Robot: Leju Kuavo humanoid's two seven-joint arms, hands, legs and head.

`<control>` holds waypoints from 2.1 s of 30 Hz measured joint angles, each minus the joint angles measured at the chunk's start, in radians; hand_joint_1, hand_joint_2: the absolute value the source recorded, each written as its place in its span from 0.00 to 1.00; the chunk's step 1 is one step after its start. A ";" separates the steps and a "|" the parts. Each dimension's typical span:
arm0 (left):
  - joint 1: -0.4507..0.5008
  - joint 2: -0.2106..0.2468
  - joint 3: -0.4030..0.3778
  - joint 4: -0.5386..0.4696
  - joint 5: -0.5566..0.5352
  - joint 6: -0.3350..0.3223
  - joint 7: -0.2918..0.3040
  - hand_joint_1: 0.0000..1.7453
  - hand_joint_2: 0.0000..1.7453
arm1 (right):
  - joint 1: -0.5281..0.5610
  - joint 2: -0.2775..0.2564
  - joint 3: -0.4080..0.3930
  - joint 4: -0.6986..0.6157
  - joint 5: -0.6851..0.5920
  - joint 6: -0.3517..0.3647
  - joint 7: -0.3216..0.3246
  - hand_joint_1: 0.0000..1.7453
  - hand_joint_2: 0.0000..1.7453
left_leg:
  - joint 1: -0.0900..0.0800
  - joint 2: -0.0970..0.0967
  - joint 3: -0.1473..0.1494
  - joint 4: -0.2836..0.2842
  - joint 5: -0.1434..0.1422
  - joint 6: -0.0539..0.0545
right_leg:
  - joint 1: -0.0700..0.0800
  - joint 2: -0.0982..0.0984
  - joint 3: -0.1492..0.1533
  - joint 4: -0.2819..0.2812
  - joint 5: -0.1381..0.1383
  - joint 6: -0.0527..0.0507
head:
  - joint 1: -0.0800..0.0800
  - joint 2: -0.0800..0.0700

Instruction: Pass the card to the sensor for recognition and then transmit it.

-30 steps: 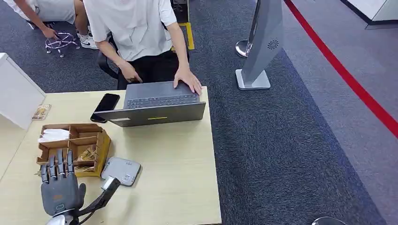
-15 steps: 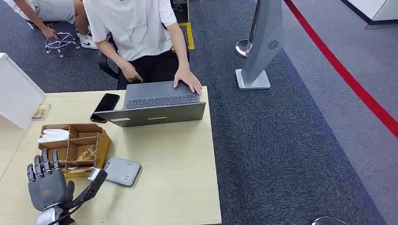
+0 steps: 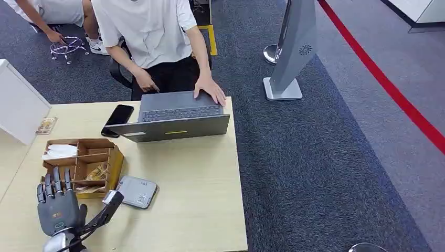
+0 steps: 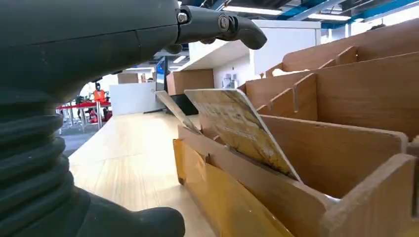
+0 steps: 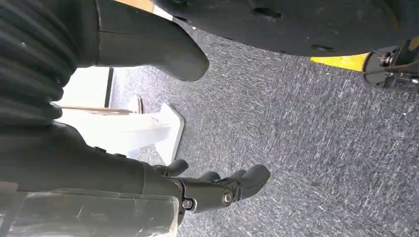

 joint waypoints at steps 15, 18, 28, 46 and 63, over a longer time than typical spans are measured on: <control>-0.004 -0.018 -0.005 -0.003 -0.007 -0.004 -0.008 0.00 1.00 | -0.001 0.000 -0.009 0.000 0.005 0.000 0.000 0.00 1.00 | 0.000 0.000 0.000 0.000 0.000 0.000 | 0.000 0.000 0.000 0.000 0.000 0.000 | 0.000 0.000; -0.002 -0.021 -0.010 -0.020 -0.008 -0.006 -0.011 0.00 1.00 | -0.001 0.000 -0.011 0.000 0.005 -0.001 -0.001 0.00 1.00 | 0.000 0.000 0.000 0.000 0.000 0.000 | 0.000 0.000 0.000 0.000 0.000 0.000 | 0.000 0.000; 0.013 -0.022 -0.039 -0.085 -0.009 -0.018 -0.013 0.00 1.00 | -0.002 0.000 -0.016 0.000 0.014 -0.001 -0.003 0.00 1.00 | 0.000 0.000 0.000 0.000 0.000 0.000 | 0.000 0.000 0.000 0.000 0.000 0.000 | 0.000 0.000; 0.024 -0.015 -0.041 -0.125 0.012 -0.057 -0.003 1.00 1.00 | -0.002 0.000 -0.026 0.000 0.021 0.000 -0.004 0.00 1.00 | 0.000 0.000 0.000 0.000 0.000 0.000 | 0.000 0.000 0.000 0.000 0.000 0.000 | 0.000 0.000; 0.032 -0.005 -0.042 -0.127 0.078 -0.152 -0.014 1.00 1.00 | -0.002 0.000 -0.042 0.000 0.029 0.000 -0.013 0.00 1.00 | 0.000 0.000 0.000 0.000 0.000 0.000 | 0.000 0.000 0.001 0.000 0.000 0.000 | 0.000 0.000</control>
